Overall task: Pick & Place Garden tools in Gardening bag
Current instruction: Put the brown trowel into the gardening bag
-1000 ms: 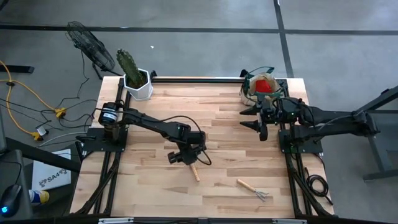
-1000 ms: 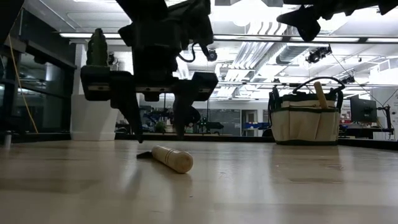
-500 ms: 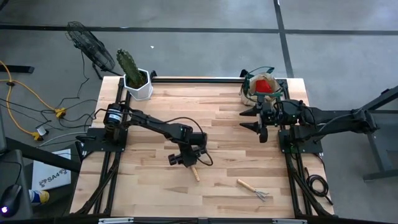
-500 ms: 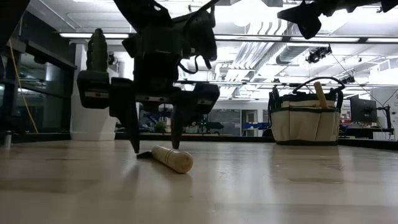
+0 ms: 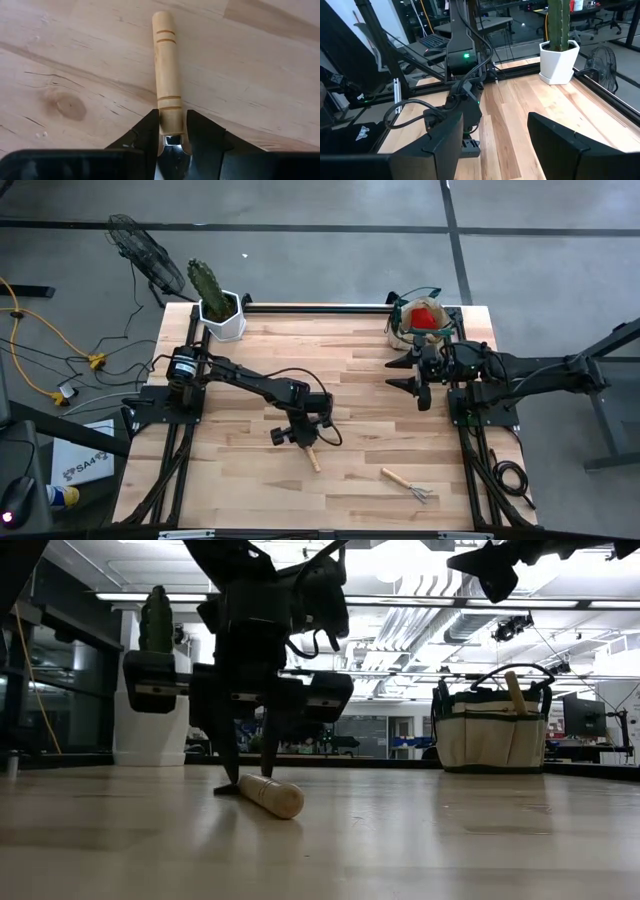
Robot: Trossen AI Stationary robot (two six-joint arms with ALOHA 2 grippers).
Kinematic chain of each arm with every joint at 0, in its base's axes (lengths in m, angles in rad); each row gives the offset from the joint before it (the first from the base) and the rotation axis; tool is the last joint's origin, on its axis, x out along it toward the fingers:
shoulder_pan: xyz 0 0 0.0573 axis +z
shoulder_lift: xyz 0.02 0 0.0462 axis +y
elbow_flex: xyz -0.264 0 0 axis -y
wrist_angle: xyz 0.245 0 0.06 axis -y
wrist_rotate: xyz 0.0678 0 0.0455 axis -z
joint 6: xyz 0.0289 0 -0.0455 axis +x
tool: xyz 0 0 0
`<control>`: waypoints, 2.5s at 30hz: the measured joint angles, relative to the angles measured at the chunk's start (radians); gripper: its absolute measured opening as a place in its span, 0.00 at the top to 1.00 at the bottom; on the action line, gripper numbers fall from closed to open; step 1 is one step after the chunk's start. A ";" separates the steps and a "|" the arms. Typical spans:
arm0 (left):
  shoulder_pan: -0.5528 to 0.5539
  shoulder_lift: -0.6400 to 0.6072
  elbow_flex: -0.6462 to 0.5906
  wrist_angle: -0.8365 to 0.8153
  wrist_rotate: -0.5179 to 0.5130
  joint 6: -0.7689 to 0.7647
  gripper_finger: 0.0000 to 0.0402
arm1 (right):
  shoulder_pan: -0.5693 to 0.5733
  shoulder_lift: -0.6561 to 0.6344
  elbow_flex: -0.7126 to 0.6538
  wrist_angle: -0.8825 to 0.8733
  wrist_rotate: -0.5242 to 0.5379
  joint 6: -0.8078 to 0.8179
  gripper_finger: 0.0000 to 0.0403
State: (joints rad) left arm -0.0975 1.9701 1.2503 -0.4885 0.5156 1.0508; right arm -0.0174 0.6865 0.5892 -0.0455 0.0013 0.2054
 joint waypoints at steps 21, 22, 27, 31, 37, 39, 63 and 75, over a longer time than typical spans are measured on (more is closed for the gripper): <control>0.064 0.069 0.033 -0.043 0.108 -0.011 0.87 | 0.000 0.000 0.000 -0.021 0.000 0.009 0.47; 0.064 0.069 0.035 -0.044 0.099 -0.010 0.87 | 0.000 0.000 0.000 -0.022 0.000 0.014 0.47; 0.064 0.019 0.043 -0.071 -0.039 -0.009 0.87 | 0.000 0.000 0.000 -0.017 -0.001 0.058 0.47; 0.065 -0.052 0.043 -0.054 -0.191 -0.048 0.87 | 0.000 0.000 0.000 -0.010 0.009 0.065 0.47; 0.065 -0.143 0.044 0.054 -0.420 -0.157 0.87 | 0.000 0.000 0.000 0.039 0.113 0.083 0.47; 0.065 -0.170 0.045 0.115 -0.483 -0.197 0.87 | 0.000 0.000 0.000 0.051 0.143 0.083 0.47; 0.065 -0.399 0.045 0.794 -1.158 -0.203 0.87 | 0.182 0.190 0.000 0.608 0.505 -0.260 0.47; 0.064 -0.399 0.045 0.952 -1.170 -0.165 0.87 | 0.131 0.379 0.000 1.000 0.523 -0.392 0.47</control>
State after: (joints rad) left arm -0.0330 1.5711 1.2949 0.4631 -0.6545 0.8861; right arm 0.1138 1.0656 0.5888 0.9540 0.5245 -0.1865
